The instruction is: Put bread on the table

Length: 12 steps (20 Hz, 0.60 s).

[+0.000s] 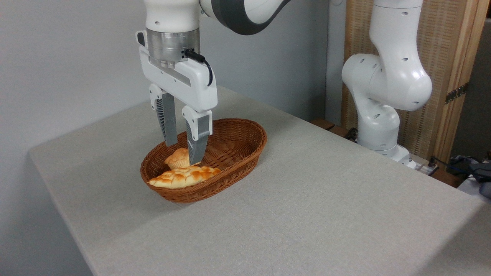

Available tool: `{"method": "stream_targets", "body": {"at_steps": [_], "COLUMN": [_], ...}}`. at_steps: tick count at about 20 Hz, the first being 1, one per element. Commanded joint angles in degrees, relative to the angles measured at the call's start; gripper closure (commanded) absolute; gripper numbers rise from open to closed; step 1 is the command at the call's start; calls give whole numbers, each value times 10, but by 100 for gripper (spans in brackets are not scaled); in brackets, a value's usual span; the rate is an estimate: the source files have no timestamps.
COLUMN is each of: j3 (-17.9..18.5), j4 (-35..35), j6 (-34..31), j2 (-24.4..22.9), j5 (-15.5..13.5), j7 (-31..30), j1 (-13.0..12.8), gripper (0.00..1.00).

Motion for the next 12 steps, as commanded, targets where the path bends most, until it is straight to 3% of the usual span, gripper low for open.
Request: {"method": "stream_targets", "body": {"at_steps": [1,7,12], "j3": [-4,-4,-4], "j4": [-9,-43,-62], "j6": [-12,-8,9], "j2": [0,2,10], "j5": [-1,-1,-34], "j7": [-14,-13,-8], "j1": [-18,-47,-71], "gripper": [0,0,0]}}
